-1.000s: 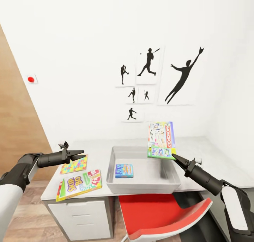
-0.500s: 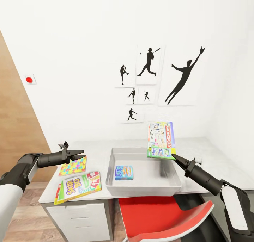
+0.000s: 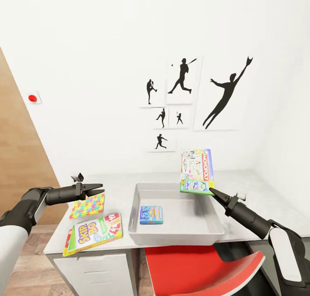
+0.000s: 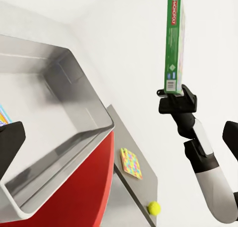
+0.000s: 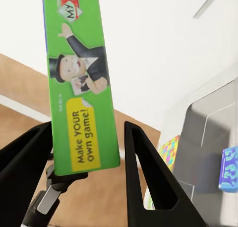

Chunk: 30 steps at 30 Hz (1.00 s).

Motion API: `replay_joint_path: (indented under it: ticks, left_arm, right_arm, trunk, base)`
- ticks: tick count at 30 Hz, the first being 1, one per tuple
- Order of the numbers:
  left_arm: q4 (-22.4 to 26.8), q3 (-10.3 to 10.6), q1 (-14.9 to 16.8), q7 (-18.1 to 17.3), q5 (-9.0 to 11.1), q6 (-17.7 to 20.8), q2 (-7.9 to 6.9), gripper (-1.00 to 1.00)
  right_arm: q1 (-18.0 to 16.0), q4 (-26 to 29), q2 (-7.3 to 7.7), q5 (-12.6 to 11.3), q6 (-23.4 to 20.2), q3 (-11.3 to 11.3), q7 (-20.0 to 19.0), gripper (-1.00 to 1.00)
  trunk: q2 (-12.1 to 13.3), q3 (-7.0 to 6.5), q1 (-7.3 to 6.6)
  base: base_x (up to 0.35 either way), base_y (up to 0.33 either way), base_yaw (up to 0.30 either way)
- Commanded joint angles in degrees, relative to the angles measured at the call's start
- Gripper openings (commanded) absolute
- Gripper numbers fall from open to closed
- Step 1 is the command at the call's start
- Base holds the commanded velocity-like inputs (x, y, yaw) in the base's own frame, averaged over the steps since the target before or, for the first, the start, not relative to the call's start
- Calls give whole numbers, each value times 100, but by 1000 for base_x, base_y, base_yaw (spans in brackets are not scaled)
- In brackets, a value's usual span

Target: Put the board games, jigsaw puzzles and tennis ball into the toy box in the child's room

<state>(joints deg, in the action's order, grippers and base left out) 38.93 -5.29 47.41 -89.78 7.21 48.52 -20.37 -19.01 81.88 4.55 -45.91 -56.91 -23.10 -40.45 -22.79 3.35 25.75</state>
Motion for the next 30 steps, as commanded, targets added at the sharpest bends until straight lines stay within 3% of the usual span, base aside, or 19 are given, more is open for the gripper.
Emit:
replay_joint_path:
  ticks: [1, 12, 16, 20, 25, 30]
  left_arm:
    - [0, 2, 5, -22, -3, 61, -1, 100]
    - [0, 2, 5, -22, -3, 61, -2, 100]
    - [0, 2, 5, -22, -1, 59, -2, 100]
    - [0, 2, 5, -22, -1, 60, -2, 100]
    - [0, 2, 5, -22, -1, 58, -2, 100]
    - [0, -5, 5, -22, -4, 55, -3, 100]
  right_arm:
    - [-7, -1, 0, 19, -10, -6, -23, -100]
    - [-13, 3, -5, 10, 5, 20, 395, -100]
    - [-11, -2, 0, -13, -127, 19, 785, -100]
    - [-92, -112, 22, -28, -303, 186, 1400, -100]
    - [-380, -678, 65, -38, -309, 486, 1825, -100]
    - [-975, -1987, 95, -4, -309, 661, 2237, -100]
  trunk:
    - [-13, 13, 4]
    - [-13, 13, 4]
    - [-13, 13, 4]
    - [-13, 13, 4]
    - [-13, 13, 4]
    - [-13, 13, 4]
  base:
    - [4, 0, 0]
    - [1, 0, 0]
    - [0, 0, 0]
    - [0, 0, 0]
    - [0, 0, 0]
    - [0, 0, 0]
